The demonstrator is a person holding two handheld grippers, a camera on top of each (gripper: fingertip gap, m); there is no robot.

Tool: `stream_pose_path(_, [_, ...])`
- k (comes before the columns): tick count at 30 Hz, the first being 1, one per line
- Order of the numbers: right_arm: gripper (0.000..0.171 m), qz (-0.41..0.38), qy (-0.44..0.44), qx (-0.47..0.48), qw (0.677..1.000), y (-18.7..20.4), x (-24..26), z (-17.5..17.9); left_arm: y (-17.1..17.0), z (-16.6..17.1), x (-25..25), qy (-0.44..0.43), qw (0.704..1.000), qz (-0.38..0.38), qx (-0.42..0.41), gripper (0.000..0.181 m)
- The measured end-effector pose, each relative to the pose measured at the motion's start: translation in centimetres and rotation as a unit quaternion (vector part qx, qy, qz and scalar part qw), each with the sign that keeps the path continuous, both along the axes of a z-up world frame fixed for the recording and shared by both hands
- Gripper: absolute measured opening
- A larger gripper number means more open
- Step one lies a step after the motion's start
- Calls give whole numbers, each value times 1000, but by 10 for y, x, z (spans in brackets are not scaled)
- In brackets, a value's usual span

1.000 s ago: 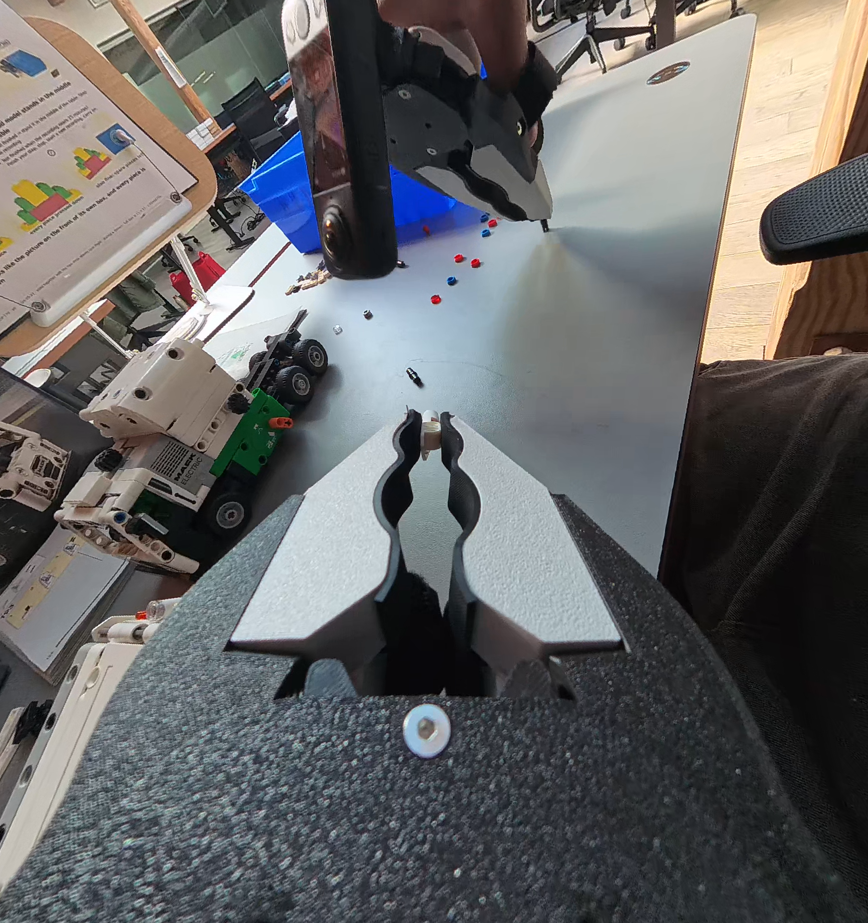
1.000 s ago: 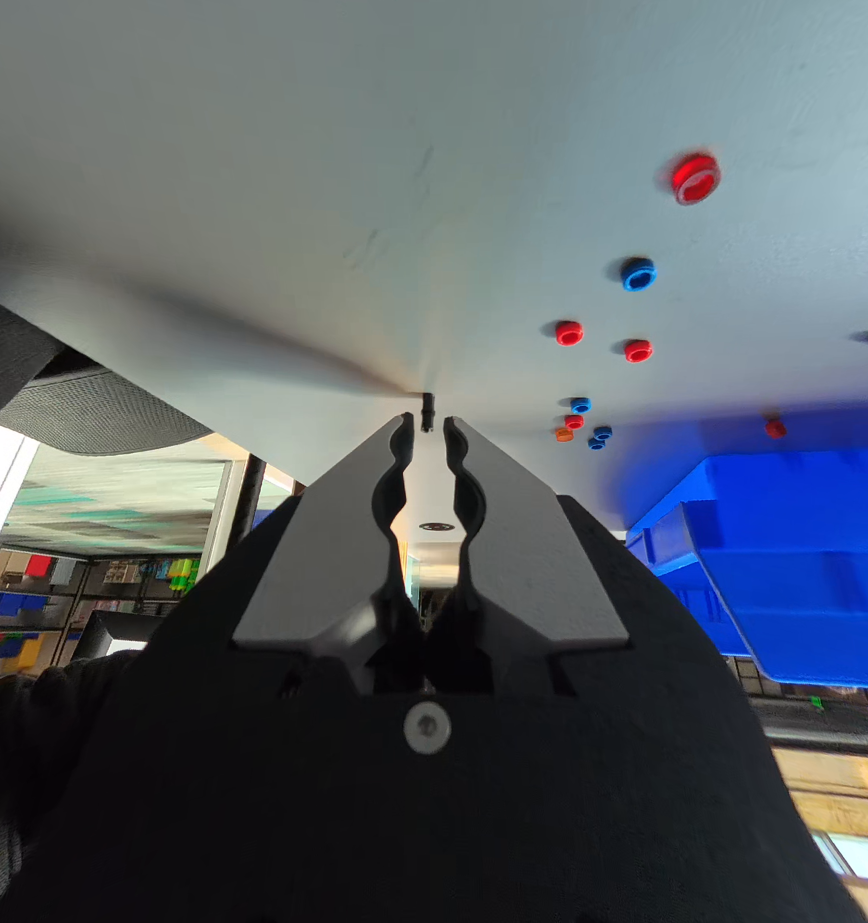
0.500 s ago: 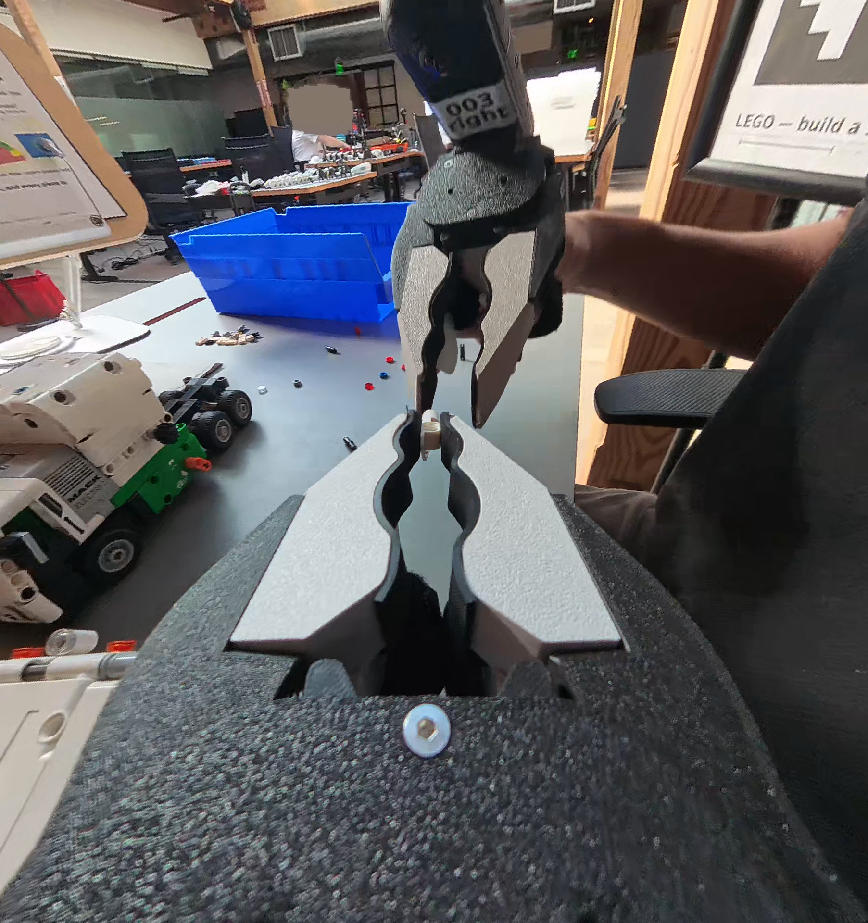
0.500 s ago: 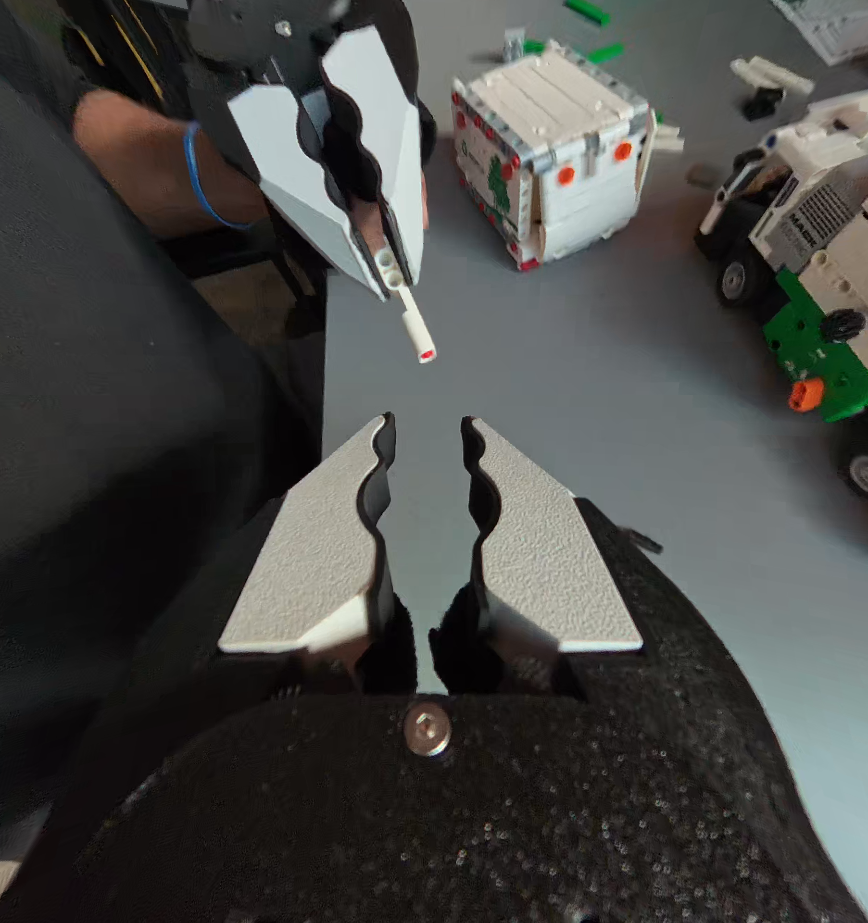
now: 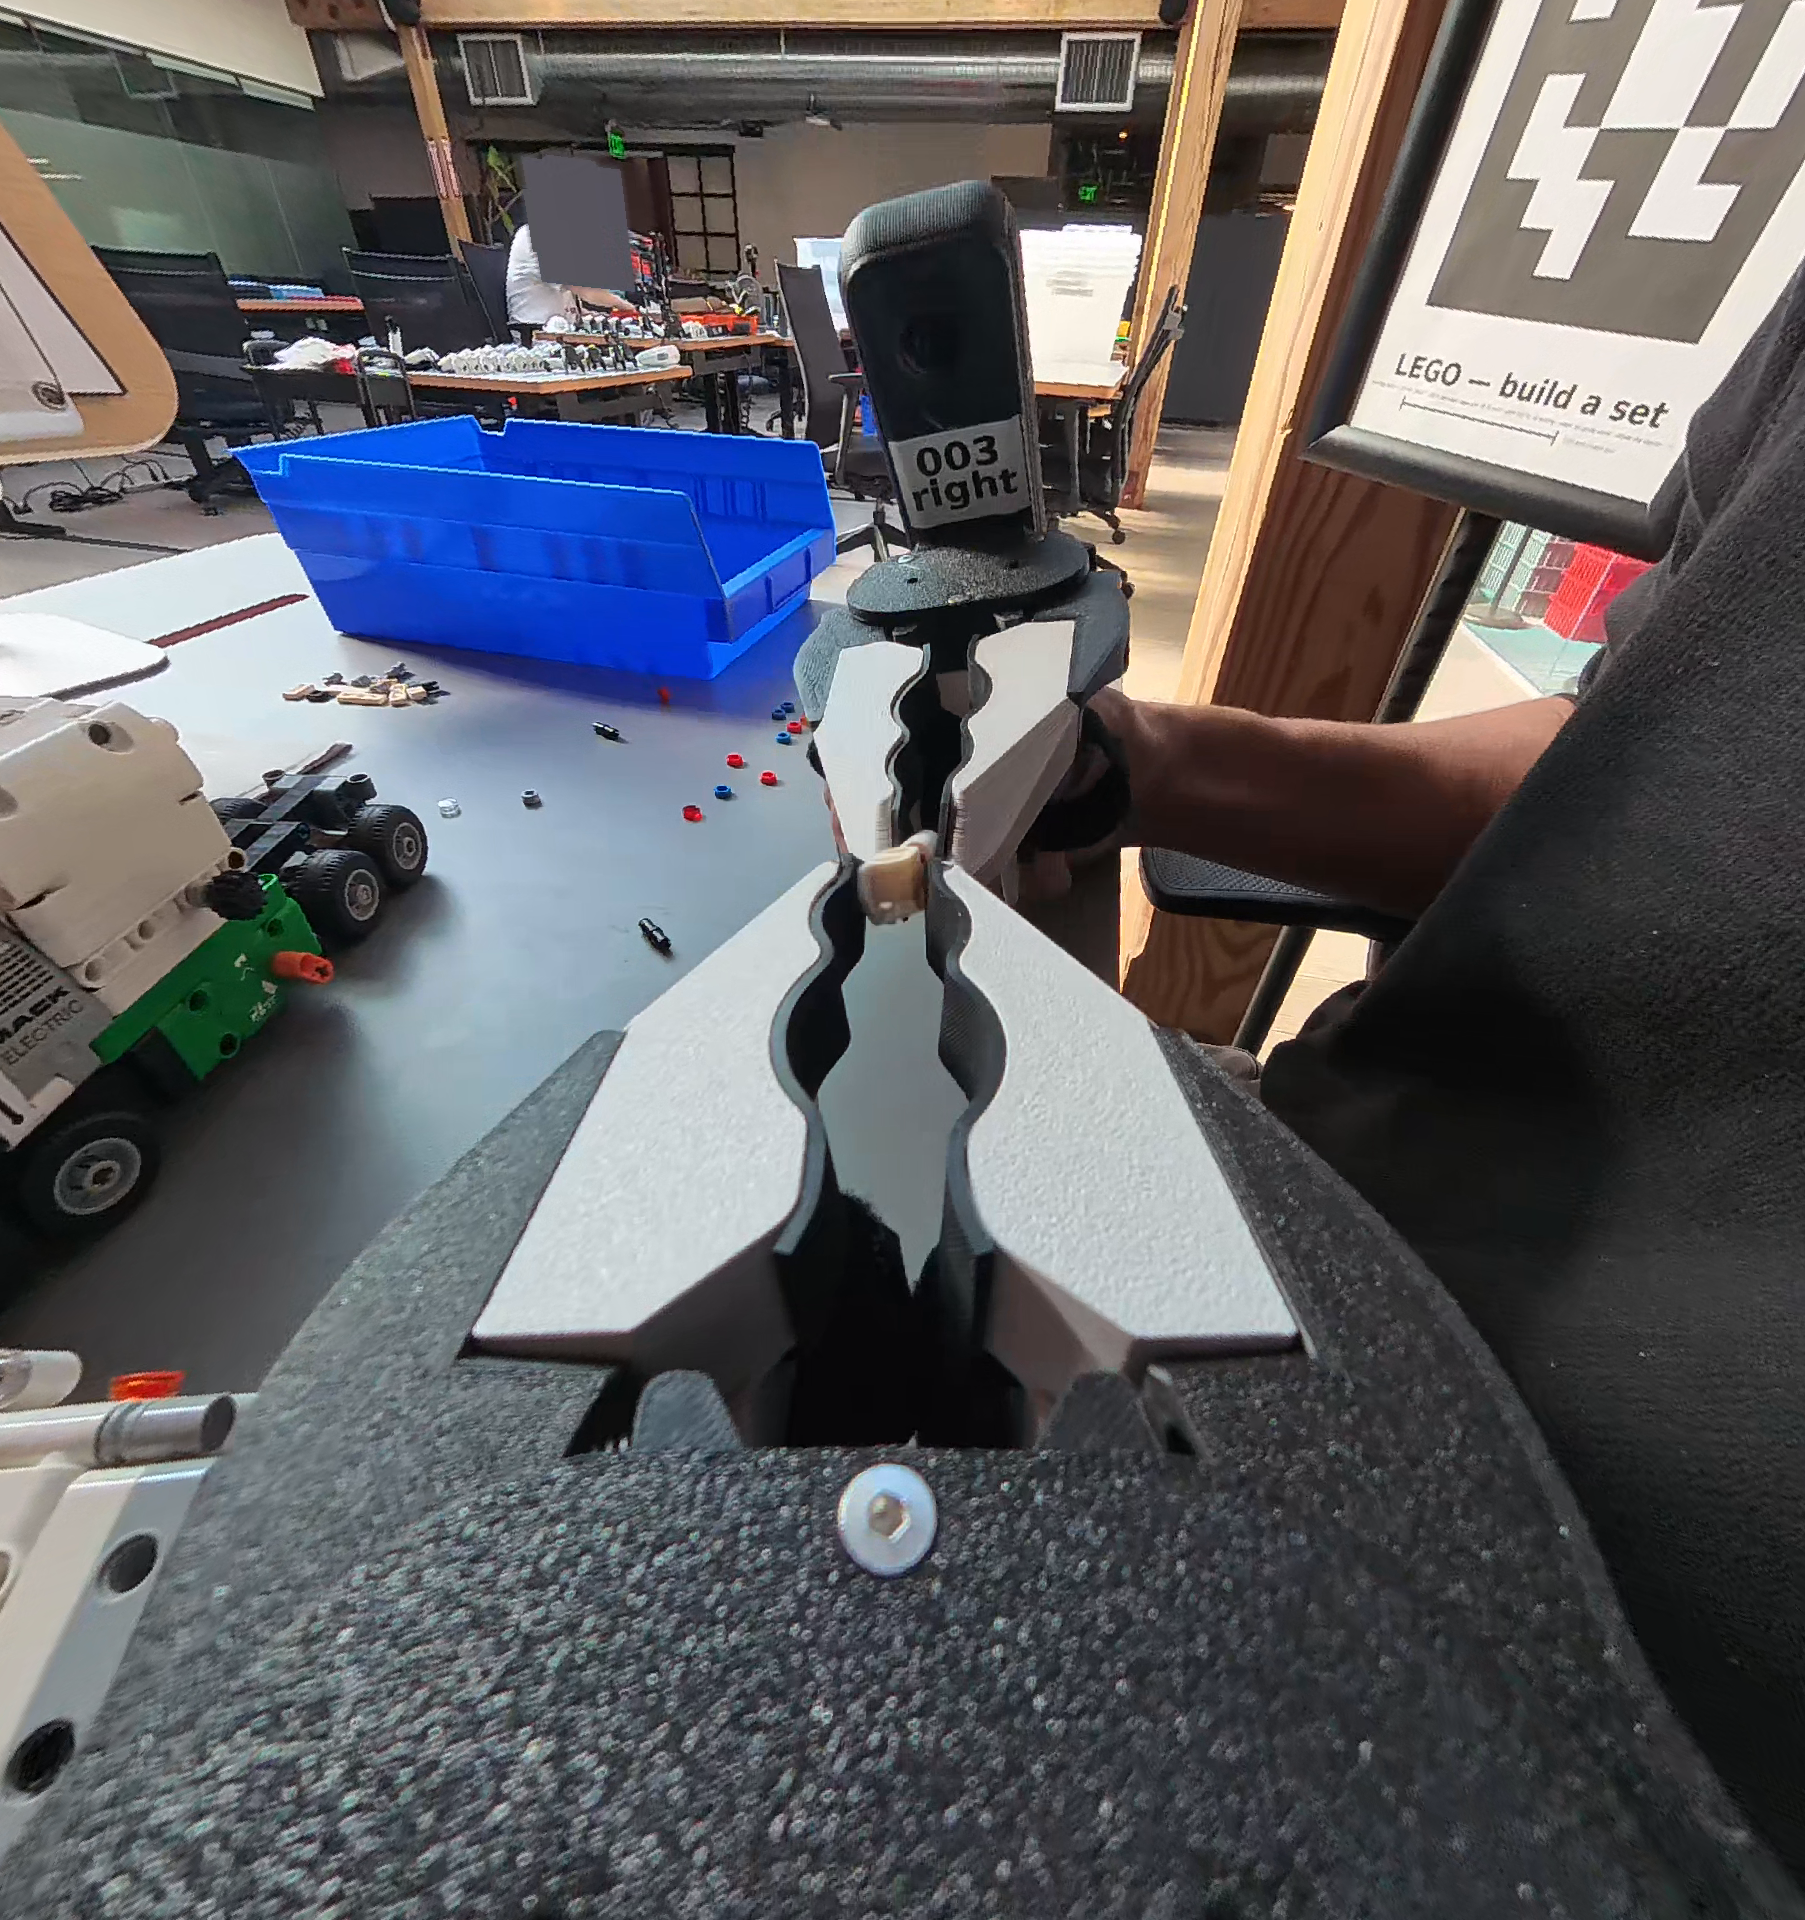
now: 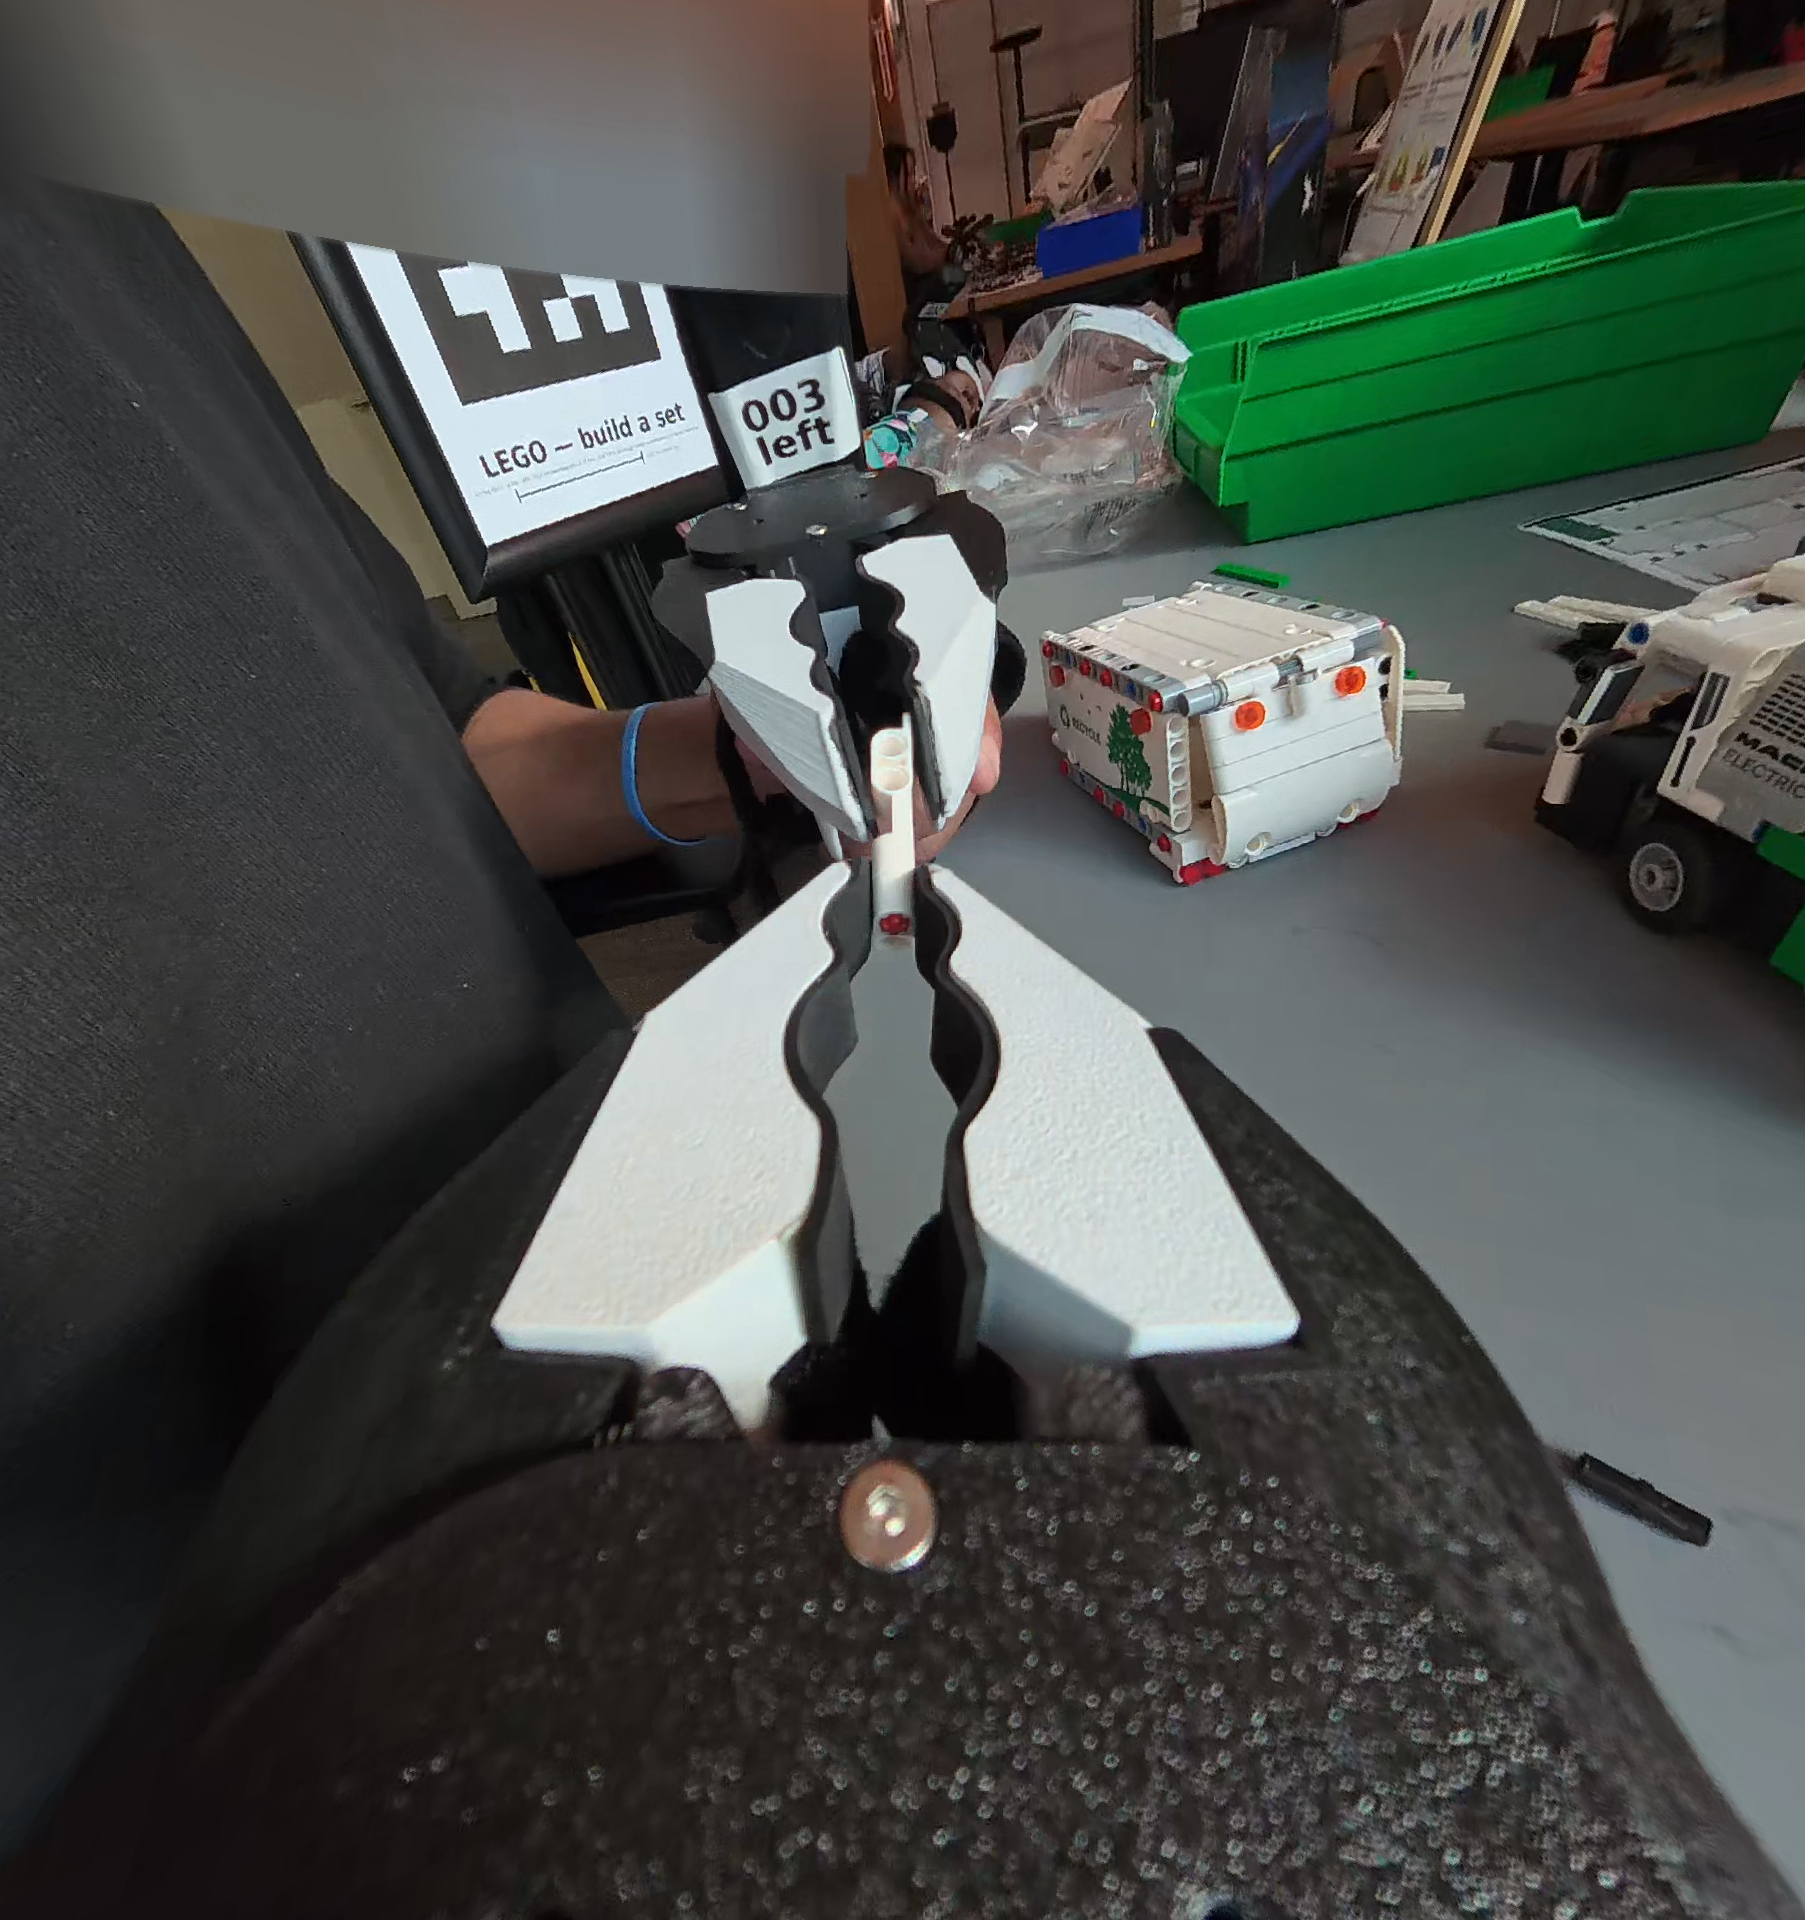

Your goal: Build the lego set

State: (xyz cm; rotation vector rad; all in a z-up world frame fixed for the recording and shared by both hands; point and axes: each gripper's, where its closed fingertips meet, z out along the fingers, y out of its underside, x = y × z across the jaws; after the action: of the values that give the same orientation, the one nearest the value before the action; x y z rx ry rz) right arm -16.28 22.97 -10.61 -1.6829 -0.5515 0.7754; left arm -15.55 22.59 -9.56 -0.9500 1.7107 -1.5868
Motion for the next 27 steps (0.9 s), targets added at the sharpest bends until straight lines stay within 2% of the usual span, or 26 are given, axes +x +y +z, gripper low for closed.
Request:
stream_pose_path(3, [7, 2, 18, 19, 1000, -2, 3, 9, -2, -1, 0, 3, 1000, -5, 4, 8])
stream_pose_path(16, [7, -8, 13, 19, 1000, 0, 4, 6, 1, 11, 0, 8, 996, -26, -81, 6])
stream_pose_path(24, [7, -15, 27, 3, 1000, 4, 6, 5, 3, 10, 2, 19, 995, -25, -96, 6])
stream_pose_path(25, [9, -20, 30, -4, 999, 3, 7, 5, 3, 11, 2, 16, 995, -21, -92, 6])
stream_pose_path(27, [24, -50, 8, -28, 998, -3, 19, 5, 3, 11, 4, 2, 997, -6, -75, 6])
